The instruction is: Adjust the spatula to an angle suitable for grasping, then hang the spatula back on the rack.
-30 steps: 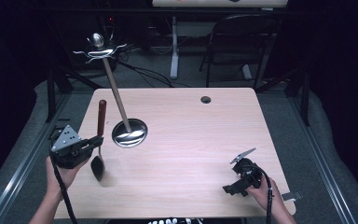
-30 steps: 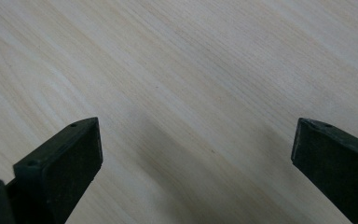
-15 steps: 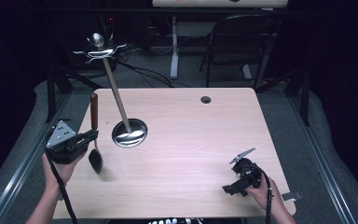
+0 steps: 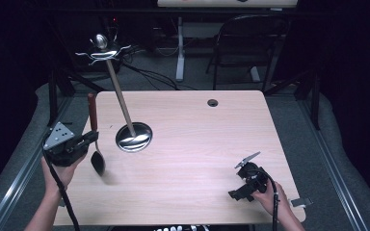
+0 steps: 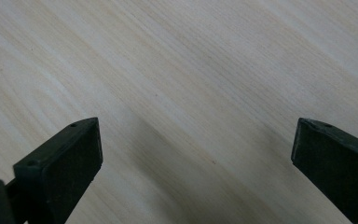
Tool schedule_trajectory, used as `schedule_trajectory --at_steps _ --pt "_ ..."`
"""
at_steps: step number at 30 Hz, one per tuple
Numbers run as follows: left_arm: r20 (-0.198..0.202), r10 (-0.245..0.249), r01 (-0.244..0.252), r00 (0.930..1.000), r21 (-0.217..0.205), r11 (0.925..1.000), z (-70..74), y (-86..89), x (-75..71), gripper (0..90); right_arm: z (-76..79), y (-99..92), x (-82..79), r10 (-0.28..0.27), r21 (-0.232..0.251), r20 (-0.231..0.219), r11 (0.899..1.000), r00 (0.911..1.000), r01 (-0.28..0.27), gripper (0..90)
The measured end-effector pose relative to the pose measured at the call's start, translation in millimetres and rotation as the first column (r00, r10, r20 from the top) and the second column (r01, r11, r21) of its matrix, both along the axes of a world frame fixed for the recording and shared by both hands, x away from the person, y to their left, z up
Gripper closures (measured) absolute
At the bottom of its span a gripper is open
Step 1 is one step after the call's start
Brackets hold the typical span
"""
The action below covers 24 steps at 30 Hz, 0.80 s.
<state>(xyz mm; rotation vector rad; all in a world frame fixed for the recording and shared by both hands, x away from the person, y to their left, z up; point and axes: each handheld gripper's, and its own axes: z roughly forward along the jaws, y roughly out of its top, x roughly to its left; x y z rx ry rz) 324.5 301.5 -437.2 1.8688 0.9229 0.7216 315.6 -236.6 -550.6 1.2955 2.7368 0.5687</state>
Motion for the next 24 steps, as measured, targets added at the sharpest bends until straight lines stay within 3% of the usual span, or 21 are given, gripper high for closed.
schedule_trajectory --at_steps 1,2,4,12,14,24 --pt "0.000 0.001 -0.001 1.0000 -0.001 1.0000 0.0 0.3 0.2 84.8 0.1 0.2 -0.2 0.002 -0.007 0.002 1.000 1.0000 -0.002 1.6" --pt "0.000 0.001 -0.001 1.0000 -0.001 1.0000 0.0 0.3 0.2 84.8 -1.1 1.4 -1.9 -0.017 0.022 0.007 1.000 0.9998 0.016 1.5" --pt "-0.002 0.000 0.000 1.0000 -0.001 1.0000 0.8 0.7 -0.8 84.8 1.5 0.0 -1.7 -0.006 -0.002 0.011 1.000 0.9999 0.006 1.6" --pt "0.012 0.005 -0.005 0.9999 -0.010 0.9999 7.7 1.5 -6.2 84.8 0.9 -2.1 -0.4 -0.002 0.017 0.010 1.000 1.0000 0.002 1.6" --pt "0.017 0.011 -0.011 0.9998 -0.017 0.9998 8.4 3.1 -5.2 84.8 1.3 -2.1 0.1 0.001 0.000 0.007 1.000 1.0000 -0.001 1.6" --pt "0.021 0.029 -0.029 0.9993 -0.042 0.9987 11.4 11.3 -2.4 84.8 0.0 -2.2 -0.6 -0.001 0.005 0.001 1.000 1.0000 0.001 1.6"
